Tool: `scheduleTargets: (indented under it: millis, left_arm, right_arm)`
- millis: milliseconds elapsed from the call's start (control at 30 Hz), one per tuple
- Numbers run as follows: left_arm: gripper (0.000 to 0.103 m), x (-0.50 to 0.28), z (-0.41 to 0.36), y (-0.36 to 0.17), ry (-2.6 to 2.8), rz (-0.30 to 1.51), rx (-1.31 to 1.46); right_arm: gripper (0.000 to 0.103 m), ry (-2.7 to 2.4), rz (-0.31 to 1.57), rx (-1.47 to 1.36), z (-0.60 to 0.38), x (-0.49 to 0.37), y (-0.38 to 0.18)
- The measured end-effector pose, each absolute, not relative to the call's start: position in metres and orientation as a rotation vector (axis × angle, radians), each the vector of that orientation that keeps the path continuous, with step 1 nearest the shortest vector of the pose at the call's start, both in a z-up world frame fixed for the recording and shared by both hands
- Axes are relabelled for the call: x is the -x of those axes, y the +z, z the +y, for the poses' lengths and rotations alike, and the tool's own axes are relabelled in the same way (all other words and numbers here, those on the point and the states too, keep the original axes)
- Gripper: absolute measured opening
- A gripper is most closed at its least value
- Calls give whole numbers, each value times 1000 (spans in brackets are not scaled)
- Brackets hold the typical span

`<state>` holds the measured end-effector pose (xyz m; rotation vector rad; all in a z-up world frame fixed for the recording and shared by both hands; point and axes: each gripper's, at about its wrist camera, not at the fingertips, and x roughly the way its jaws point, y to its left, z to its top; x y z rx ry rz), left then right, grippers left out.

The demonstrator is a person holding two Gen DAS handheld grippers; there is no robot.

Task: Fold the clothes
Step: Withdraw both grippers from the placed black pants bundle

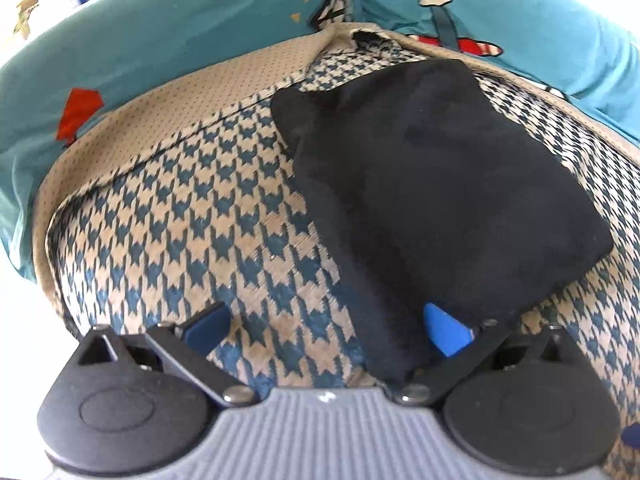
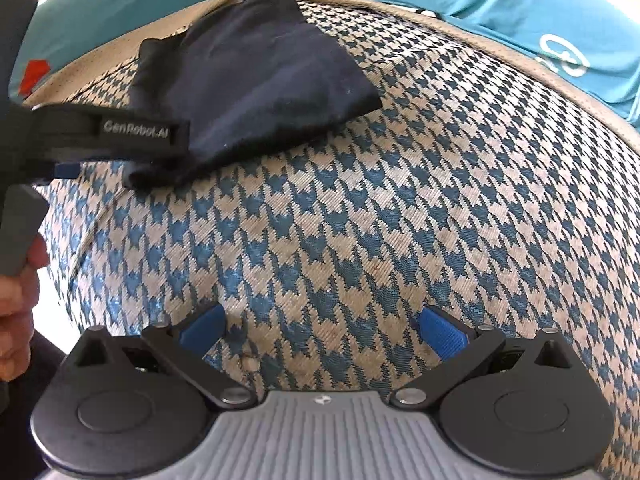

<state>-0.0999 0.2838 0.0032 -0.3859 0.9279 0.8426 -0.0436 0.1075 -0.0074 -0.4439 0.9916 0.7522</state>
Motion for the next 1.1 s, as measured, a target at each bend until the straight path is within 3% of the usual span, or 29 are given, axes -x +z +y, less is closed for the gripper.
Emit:
scheduleTargets:
  millis: [1100]
  left_arm:
    - [103, 98, 251, -8, 951, 825, 300]
  right_arm:
    - [103, 978, 1044, 676, 108, 37, 6]
